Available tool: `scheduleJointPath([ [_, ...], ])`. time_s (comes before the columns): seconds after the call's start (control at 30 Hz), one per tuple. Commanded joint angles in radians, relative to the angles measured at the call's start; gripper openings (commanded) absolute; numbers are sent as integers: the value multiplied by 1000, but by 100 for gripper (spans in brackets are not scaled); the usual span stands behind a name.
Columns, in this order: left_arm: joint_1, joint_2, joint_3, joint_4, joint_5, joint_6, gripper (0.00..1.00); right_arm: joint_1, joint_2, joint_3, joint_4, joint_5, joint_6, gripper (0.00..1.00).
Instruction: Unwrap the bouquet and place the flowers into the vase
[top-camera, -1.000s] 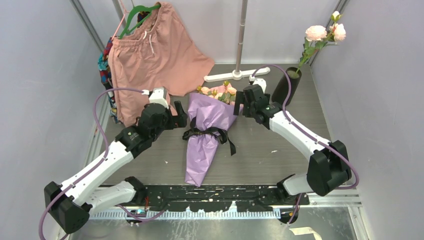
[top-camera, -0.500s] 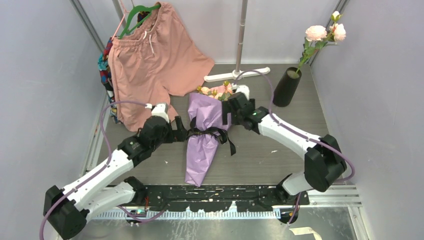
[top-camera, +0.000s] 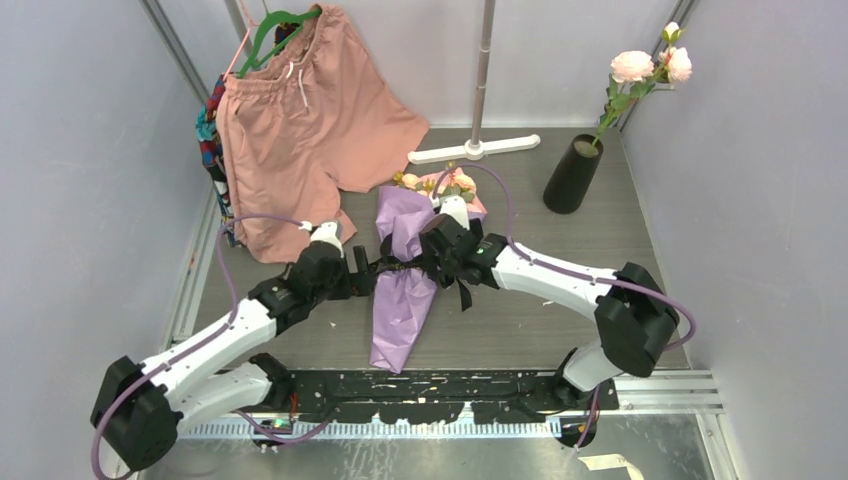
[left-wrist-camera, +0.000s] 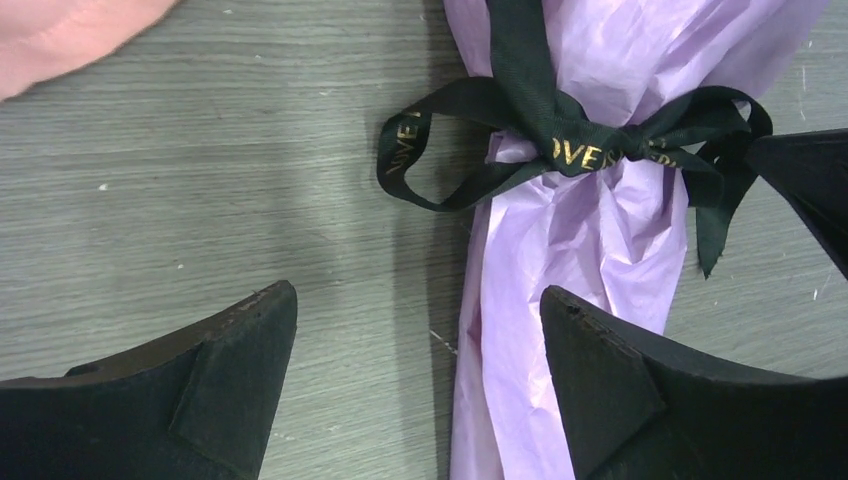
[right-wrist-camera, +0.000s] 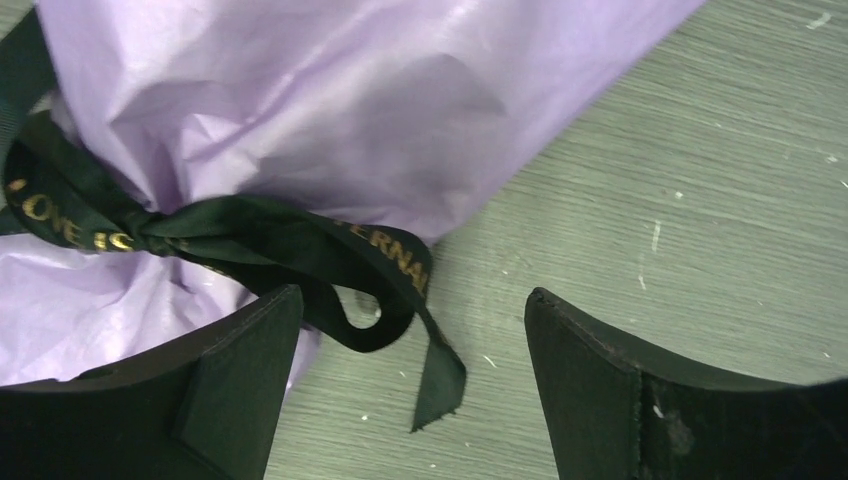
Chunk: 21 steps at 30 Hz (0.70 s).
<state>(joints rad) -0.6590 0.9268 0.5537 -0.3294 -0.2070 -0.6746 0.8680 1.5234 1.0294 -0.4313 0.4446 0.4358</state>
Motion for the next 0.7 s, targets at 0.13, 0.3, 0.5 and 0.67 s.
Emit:
scheduleJointPath([
  [0.13, -28, 153, 133, 188, 125, -33, 90, -3, -125, -87, -5, 134, 31, 88],
  [0.3, -93, 246, 175, 266, 158, -70, 90, -3, -102, -133, 30, 148, 58, 84],
  [0.5, -140, 367, 162, 351, 172, -122, 88, -6, -42, -134, 51, 187, 71, 79],
  [0.67, -151, 369, 113, 374, 146, -137, 87, -35, -3, -151, 102, 149, 75, 73],
])
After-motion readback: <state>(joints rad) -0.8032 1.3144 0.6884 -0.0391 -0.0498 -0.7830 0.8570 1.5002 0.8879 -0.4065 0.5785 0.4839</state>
